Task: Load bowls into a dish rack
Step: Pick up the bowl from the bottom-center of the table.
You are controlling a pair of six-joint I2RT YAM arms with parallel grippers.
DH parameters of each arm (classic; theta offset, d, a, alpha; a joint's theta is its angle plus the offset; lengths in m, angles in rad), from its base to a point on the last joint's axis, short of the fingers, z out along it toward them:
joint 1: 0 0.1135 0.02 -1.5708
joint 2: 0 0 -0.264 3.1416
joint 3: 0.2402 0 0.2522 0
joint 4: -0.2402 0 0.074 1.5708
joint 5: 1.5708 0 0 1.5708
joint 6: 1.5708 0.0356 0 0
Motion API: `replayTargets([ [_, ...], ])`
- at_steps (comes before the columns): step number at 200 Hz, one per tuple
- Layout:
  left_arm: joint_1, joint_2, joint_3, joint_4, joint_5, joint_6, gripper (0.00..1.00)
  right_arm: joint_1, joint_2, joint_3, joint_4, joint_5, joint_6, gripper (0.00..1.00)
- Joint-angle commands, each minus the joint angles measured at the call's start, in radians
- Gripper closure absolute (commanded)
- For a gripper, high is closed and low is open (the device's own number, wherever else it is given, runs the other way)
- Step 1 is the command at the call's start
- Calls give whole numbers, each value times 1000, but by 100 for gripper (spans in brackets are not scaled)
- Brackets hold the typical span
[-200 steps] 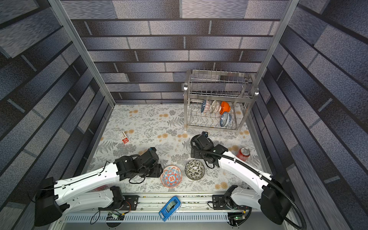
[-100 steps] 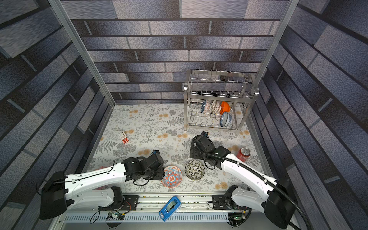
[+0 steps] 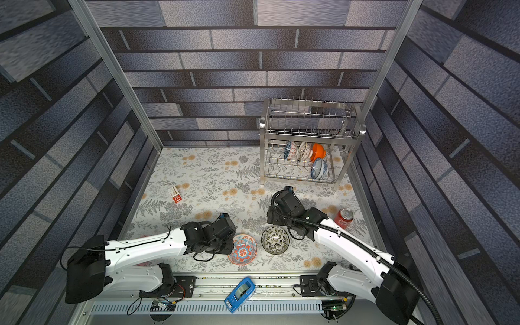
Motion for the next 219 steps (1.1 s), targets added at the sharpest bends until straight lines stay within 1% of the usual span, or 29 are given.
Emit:
replayTargets([
  [1,-6,10,-6,-1,5,6,68,10,-10,16,8,-8,18,14],
  [43,-3,30,-5,1,10,9,70,12,1,12,17,-17,22,15],
  [112,-2,54,3,0,7,9,77,15,-11,6,14,-12,25,15],
  [130,-1,56,3,-3,2,7,82,17,-16,-2,14,-8,30,15],
  [143,-1,56,6,-6,1,7,88,17,-22,-6,15,-7,32,16],
  [156,-3,56,6,-9,-2,8,91,17,-27,-9,14,-5,34,15],
  [180,-3,51,9,-15,-8,8,100,17,-34,-13,8,-1,37,16],
  [219,0,23,15,-33,-26,5,100,17,-36,-14,5,0,37,16],
])
